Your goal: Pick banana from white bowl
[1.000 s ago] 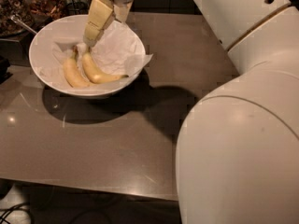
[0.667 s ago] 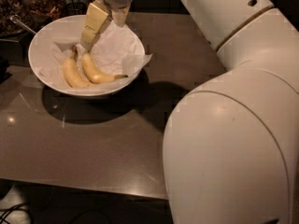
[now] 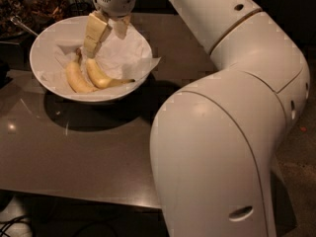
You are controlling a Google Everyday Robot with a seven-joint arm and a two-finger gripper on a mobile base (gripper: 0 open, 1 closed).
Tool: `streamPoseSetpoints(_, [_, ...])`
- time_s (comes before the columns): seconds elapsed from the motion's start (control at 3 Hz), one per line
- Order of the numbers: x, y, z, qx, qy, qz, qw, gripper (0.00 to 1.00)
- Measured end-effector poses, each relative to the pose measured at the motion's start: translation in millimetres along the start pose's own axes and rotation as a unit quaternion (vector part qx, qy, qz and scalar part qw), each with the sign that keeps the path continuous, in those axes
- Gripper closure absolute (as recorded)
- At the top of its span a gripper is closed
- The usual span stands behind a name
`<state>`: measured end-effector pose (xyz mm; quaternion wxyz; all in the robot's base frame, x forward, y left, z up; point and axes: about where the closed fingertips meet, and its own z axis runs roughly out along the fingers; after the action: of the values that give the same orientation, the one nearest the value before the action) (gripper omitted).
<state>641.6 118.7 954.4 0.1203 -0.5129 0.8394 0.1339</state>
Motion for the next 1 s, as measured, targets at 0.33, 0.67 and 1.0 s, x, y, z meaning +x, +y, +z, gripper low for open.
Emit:
streamPoseSetpoints(0.33, [-4.3,-2.3,17.5,-0.007,0.013,0.006,0.9999,0.25])
streamPoseSetpoints(0.67, [-7.1,-4.9,34.4,-0.014,0.024,0.014,0.9995,0.26])
streamPoseSetpoints(1.0, [-8.8,-4.4,46.9,-0.022,0.030,0.019,0.9991,0.30])
